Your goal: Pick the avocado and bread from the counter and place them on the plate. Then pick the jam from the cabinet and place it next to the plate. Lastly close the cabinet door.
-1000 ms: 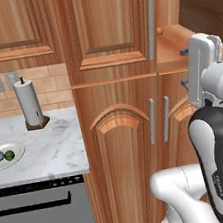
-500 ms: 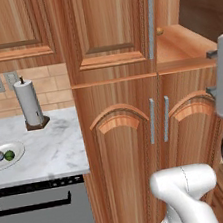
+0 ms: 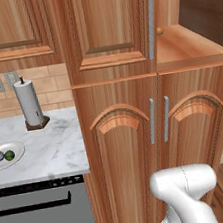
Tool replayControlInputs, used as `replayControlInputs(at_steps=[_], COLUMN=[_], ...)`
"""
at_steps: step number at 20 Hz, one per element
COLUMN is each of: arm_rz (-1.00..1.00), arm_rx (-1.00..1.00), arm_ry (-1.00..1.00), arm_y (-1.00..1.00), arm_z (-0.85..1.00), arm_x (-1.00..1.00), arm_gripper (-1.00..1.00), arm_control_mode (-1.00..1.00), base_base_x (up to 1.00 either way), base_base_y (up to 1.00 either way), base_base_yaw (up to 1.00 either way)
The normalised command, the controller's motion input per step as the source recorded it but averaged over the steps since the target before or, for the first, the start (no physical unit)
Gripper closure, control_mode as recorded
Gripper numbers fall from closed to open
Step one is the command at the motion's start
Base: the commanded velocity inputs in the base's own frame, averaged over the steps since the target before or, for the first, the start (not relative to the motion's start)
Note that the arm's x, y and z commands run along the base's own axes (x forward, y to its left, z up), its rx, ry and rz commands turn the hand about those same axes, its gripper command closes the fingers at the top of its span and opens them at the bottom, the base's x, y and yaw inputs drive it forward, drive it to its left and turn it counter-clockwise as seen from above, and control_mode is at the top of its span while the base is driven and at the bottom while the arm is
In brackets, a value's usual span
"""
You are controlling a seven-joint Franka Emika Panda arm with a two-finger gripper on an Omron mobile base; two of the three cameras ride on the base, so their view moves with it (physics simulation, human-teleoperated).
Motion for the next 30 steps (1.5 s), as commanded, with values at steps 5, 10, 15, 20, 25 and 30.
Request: replayControlInputs(at_steps=[5,10,15,20,25,30], arm_rz=[-0.05,-0.07,-0.08,-0.01,0.00,0.00], arm_rx=[0.00,0.01,0.01,0.03,0.09,0.12], arm_ry=[-0.02,0.00,0.00,0.00,0.00,0.00], arm_y=[-0.43,-0.46,-0.44,-0.39,-0.49,-0.52], arm_z=[-0.12,-0.13,-0.11,-0.01,0.00,-0.06], arm_x=[-0.46,-0.37,-0.23,0.00,0.00,0.00], arm_gripper=[-1.00,-1.00,-1.00,-1.00,-1.00,-1.00], arm_control_mode=[-1.00,-1.00,-1.00,-1.00,-1.00,-1.00], base_base_x=[0.00,0.00,0.00,0.00,0.00,0.00], base_base_y=[0.00,0.00,0.00,0.00,0.00,0.00], base_base_yaw=[0.00,0.00,0.00,0.00,0.00,0.00])
